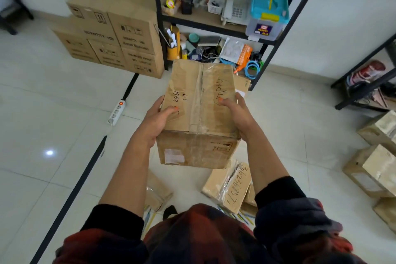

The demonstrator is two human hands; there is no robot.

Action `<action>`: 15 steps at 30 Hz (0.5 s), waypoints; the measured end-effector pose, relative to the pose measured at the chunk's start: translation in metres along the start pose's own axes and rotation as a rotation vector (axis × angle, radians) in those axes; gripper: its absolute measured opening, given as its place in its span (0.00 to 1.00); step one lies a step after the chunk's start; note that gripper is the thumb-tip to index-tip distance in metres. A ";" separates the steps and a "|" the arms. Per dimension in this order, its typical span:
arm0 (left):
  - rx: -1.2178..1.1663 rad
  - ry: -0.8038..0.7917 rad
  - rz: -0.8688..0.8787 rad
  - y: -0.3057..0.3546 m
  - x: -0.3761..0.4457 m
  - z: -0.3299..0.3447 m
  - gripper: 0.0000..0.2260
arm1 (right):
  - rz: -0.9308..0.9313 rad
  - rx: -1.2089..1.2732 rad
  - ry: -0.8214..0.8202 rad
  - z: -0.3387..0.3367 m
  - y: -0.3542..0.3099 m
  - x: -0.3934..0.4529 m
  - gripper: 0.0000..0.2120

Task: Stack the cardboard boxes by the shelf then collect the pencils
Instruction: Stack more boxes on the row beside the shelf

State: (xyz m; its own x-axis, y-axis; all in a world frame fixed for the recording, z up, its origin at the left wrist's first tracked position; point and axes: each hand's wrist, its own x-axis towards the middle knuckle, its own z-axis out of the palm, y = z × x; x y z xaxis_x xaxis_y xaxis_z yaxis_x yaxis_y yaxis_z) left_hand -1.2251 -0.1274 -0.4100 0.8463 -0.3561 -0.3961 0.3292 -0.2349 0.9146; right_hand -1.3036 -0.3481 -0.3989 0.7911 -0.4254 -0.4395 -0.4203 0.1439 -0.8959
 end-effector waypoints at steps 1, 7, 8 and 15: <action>-0.004 -0.004 0.005 0.002 0.001 -0.009 0.13 | -0.004 -0.015 -0.002 0.009 -0.003 0.001 0.25; 0.002 0.014 0.009 0.021 0.018 -0.047 0.15 | 0.008 -0.012 -0.008 0.046 -0.024 0.015 0.29; 0.013 0.020 0.012 0.023 0.022 -0.053 0.15 | 0.017 -0.018 -0.013 0.053 -0.028 0.019 0.29; 0.032 0.057 0.023 0.037 0.067 -0.081 0.15 | 0.013 -0.035 -0.018 0.088 -0.047 0.067 0.35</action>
State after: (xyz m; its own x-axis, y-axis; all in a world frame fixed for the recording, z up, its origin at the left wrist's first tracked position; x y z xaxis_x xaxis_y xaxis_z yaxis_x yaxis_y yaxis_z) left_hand -1.1222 -0.0864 -0.3966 0.8765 -0.3096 -0.3686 0.2964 -0.2561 0.9201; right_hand -1.1915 -0.3049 -0.3925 0.7933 -0.4075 -0.4523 -0.4457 0.1173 -0.8874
